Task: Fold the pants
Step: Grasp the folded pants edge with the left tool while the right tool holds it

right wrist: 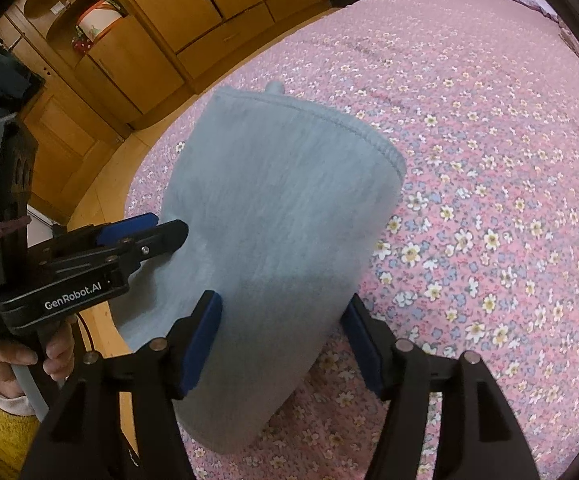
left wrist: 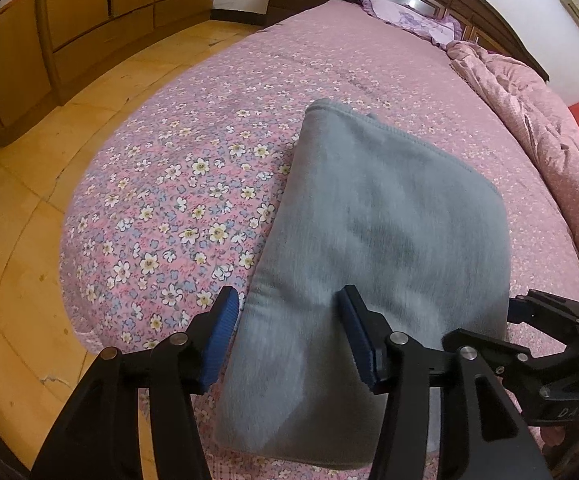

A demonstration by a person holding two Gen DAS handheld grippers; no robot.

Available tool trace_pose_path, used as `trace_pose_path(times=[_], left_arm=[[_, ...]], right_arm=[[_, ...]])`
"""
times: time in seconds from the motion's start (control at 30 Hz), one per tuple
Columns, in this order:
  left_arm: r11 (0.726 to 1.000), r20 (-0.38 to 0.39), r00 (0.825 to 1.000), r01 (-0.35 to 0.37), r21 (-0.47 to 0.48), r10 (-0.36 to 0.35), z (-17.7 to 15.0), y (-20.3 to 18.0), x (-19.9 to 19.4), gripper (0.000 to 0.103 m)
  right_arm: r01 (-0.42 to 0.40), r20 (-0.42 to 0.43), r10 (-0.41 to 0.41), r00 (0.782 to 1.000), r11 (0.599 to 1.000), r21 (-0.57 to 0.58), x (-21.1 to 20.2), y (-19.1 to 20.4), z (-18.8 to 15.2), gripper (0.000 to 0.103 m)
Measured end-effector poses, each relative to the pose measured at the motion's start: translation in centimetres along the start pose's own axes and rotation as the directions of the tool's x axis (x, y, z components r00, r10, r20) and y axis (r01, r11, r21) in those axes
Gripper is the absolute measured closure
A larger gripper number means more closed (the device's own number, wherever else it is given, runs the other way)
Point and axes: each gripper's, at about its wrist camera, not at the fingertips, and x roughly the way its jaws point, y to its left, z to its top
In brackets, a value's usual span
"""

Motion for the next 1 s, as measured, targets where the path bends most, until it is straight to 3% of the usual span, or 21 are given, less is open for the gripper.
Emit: trace_pose_path(times=[0.43, 0.6, 1.0], left_arm=[[0.999, -0.005, 0.999, 0.044, 0.001, -0.044, 0.2, 0.5, 0.0, 0.057], [0.996, -0.022, 0.997, 0.079, -0.05, -0.08, 0.4, 1.2, -0.5, 0.057], [0.996, -0.04, 0.996, 0.079, -0.038, -0.081, 0.4, 0.9, 0.2, 0.057]], right_arm=[[-0.004, 0.008, 0.004, 1.0, 1.0, -0.019, 0.6, 0.6, -0.2, 0.03], [-0.019, 0.011, 0.019, 1.0, 1.0, -0.025, 0.8, 0.2, -0.2, 0.028], [-0.033, 0.02, 0.034, 0.999, 0.999, -0.041, 1.3, 0.2, 0.0, 0.026]])
